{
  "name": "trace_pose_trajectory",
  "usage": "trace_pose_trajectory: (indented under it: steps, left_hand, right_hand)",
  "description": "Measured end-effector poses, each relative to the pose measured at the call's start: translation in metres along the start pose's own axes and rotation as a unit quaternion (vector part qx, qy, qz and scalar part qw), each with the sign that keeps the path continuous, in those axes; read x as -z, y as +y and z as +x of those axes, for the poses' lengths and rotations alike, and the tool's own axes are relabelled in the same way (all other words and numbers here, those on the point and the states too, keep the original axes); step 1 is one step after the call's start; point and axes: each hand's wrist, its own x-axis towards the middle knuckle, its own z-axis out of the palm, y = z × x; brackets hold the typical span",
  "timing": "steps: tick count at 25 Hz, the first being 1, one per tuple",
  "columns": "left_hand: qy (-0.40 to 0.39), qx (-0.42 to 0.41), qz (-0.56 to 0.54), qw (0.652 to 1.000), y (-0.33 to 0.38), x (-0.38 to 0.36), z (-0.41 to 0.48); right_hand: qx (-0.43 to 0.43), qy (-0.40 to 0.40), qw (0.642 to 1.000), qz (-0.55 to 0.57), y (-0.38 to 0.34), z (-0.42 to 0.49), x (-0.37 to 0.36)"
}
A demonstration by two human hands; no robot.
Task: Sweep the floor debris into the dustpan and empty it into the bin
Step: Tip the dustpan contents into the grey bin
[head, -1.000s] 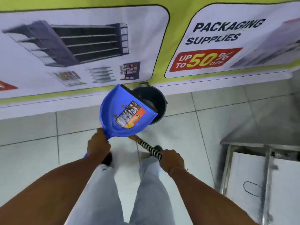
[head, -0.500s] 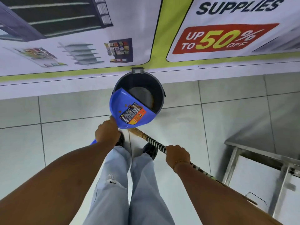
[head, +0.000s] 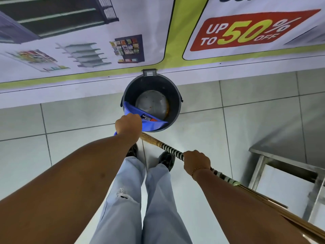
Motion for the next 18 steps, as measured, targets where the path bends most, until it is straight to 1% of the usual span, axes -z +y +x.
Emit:
trace_pose_trajectory:
  steps: [4,7,9,11,12,15,16,18]
  left_hand:
    - [0.014,0.010,0.005,1.000,-0.003,0.002,-0.003]
    - [0.054,0.032,-0.070,0.996,-0.012,-0.004,-0.006]
    - [0.104,0.051,-0.157,0.981,-0.019,-0.013,-0.012]
    - [0.134,0.093,-0.267,0.950,-0.026,-0.019,-0.023]
    - [0.141,0.117,-0.309,0.933,-0.029,-0.020,-0.028]
    - [0.146,0.216,-0.411,0.873,-0.044,-0.022,-0.038]
    - [0.147,0.253,-0.443,0.848,-0.053,-0.025,-0.040]
    - [0.140,0.303,-0.497,0.801,-0.079,-0.037,-0.044]
  right_hand:
    - [0.021,0.012,1.000,-0.007,-0.002,-0.005,-0.004]
    - [0.067,0.021,0.997,-0.023,-0.004,-0.011,-0.005]
    - [0.089,0.015,0.996,-0.016,-0.009,-0.017,-0.003]
    - [0.099,0.002,0.995,0.008,-0.022,-0.021,0.003]
    - [0.119,0.000,0.993,0.016,-0.030,-0.022,0.008]
    - [0.222,-0.001,0.975,-0.002,-0.051,-0.028,0.014]
    - [0.226,0.000,0.974,-0.024,-0.052,-0.031,0.013]
    - [0.167,0.016,0.984,-0.057,-0.054,-0.040,0.008]
